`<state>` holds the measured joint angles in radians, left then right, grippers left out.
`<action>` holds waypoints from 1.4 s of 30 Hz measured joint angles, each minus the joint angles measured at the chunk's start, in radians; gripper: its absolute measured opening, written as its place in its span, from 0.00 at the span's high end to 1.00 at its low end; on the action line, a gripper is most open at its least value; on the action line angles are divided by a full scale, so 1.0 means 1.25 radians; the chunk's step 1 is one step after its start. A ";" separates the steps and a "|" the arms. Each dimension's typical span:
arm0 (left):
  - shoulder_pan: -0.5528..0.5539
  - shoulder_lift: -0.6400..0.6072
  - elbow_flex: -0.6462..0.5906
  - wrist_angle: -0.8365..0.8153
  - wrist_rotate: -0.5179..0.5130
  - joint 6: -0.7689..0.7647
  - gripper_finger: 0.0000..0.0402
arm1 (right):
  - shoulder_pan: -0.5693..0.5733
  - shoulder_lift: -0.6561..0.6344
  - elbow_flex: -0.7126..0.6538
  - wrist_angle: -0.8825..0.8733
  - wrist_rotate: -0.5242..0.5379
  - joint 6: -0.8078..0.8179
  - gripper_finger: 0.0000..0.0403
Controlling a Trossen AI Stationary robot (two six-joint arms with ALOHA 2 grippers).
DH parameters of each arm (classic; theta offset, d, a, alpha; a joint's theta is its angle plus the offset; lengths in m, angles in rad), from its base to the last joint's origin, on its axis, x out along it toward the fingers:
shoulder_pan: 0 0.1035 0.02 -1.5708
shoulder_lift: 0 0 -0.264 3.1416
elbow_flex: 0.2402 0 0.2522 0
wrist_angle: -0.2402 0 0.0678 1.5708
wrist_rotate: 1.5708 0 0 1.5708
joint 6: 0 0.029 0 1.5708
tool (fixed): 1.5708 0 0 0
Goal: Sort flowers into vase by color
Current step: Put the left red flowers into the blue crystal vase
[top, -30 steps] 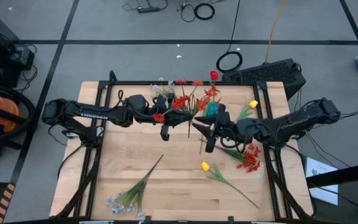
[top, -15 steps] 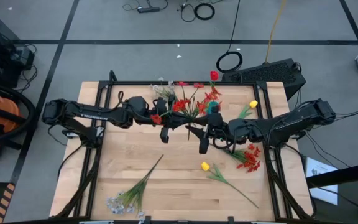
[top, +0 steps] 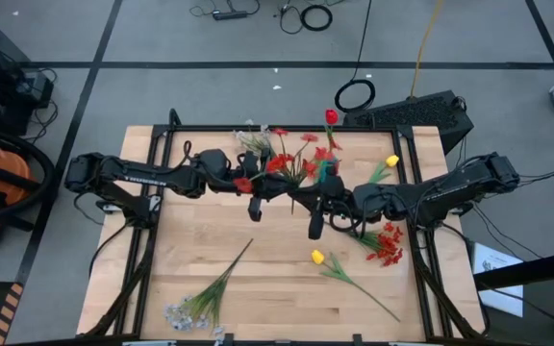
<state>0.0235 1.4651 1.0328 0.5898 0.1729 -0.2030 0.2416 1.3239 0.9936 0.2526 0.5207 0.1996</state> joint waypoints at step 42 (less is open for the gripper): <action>0.138 -0.530 -0.314 -0.397 0.026 -0.050 0.80 | 0.023 -0.377 -0.301 -0.411 0.191 0.552 1.00</action>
<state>0.1964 0.8021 0.6403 0.0931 0.2054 -0.2657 0.2699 0.8521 0.6170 -0.2607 0.7601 0.8903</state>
